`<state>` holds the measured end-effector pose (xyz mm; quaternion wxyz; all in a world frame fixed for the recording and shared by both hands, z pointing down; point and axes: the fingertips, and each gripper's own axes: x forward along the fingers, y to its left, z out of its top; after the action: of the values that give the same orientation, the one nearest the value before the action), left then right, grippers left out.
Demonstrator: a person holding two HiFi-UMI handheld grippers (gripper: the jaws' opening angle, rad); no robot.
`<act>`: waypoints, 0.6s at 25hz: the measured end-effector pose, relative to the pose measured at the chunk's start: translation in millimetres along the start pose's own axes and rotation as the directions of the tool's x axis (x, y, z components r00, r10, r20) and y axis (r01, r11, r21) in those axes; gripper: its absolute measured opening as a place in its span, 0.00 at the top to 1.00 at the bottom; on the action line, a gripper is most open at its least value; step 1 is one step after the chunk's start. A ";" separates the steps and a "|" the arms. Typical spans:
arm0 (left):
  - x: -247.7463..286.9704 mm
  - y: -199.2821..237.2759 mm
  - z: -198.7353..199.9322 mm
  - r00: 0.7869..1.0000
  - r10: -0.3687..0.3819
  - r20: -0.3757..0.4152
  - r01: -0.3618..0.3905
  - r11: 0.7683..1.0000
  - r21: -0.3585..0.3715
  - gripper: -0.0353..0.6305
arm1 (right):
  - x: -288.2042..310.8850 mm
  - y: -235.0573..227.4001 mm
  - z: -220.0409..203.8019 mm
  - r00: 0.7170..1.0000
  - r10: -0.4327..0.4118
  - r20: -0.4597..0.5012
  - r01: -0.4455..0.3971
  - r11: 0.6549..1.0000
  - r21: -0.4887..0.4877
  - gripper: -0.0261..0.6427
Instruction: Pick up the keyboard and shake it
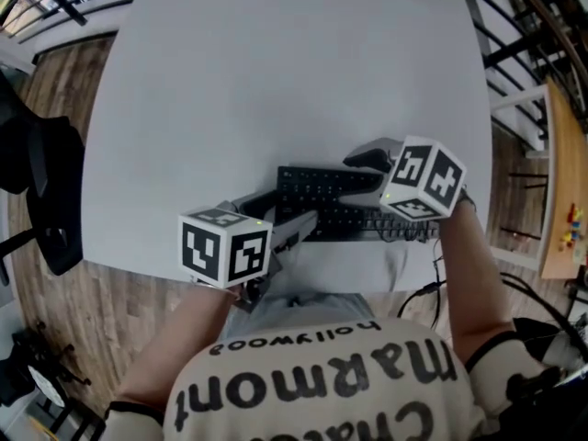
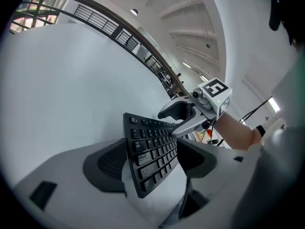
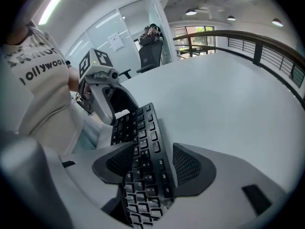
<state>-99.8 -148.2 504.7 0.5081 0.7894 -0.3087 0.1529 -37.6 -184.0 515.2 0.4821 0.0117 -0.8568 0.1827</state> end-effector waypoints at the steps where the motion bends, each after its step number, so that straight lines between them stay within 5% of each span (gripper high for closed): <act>1: -1.4 -0.2 -0.8 1.000 -0.002 0.001 0.002 1.000 -0.001 0.45 | 0.8 1.0 2.2 1.000 0.008 0.005 -0.008 1.000 -0.002 0.56; 5: -4.7 -3.6 -2.4 1.000 -0.018 0.016 0.018 1.000 -0.005 0.45 | 1.4 -1.0 10.4 0.998 0.028 0.056 -0.030 0.999 0.042 0.68; 10: -6.7 -11.0 -4.9 0.999 -0.032 0.024 0.031 0.999 0.032 0.45 | 6.0 -5.5 7.5 0.998 0.060 0.027 -0.061 0.997 0.049 0.69; 15: -6.5 -16.5 -9.4 0.999 -0.052 0.013 0.051 0.997 0.049 0.45 | 9.9 -2.7 2.7 0.982 0.186 -0.022 -0.184 0.981 0.064 0.69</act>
<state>-93.4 -132.8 493.5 0.4903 0.8103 -0.2881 0.1416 -44.6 -185.8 523.0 0.4742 -0.0556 -0.8415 0.2530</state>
